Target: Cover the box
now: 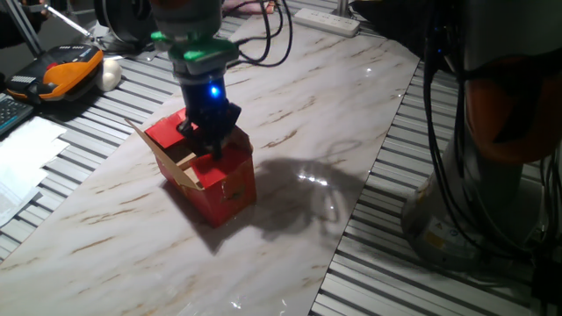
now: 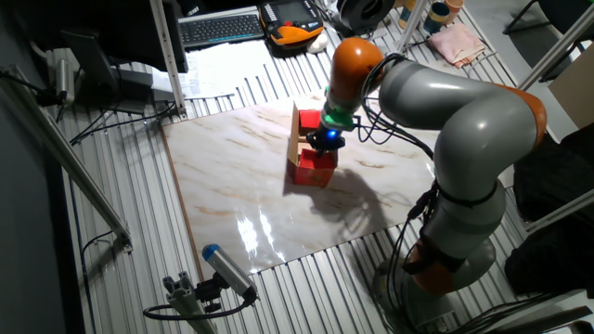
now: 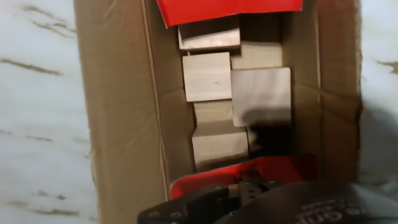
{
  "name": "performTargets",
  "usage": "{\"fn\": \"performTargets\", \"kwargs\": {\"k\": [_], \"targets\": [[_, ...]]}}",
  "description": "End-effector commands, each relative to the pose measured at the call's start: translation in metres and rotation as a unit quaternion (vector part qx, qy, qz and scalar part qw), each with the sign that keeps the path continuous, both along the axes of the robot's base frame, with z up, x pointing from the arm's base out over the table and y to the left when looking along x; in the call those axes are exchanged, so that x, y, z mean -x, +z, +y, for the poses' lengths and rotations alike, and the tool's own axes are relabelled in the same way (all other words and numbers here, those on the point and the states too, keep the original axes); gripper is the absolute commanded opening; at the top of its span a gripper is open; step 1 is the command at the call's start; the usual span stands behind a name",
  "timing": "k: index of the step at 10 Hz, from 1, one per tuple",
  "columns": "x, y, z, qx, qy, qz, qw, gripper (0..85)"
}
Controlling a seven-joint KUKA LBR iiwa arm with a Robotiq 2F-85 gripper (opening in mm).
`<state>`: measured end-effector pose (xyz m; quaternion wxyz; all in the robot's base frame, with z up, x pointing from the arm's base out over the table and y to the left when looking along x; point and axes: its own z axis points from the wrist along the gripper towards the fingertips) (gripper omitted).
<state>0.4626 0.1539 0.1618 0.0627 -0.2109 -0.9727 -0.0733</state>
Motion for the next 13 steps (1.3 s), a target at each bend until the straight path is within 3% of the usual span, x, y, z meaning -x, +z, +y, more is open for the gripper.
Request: {"fn": "performTargets", "kwargs": {"k": [1, 5, 8, 10, 13], "targets": [[-0.0008, -0.005, 0.001, 0.001, 0.000, -0.002, 1.0000, 0.0], [-0.0007, -0.024, 0.006, -0.002, -0.001, -0.013, 0.9999, 0.0], [-0.0001, -0.027, 0.007, -0.003, 0.000, -0.015, 0.9999, 0.0], [-0.0005, -0.024, 0.007, -0.003, 0.001, -0.016, 0.9999, 0.0], [-0.0028, -0.006, 0.004, -0.014, -0.005, -0.010, 0.9998, 0.0]]}}
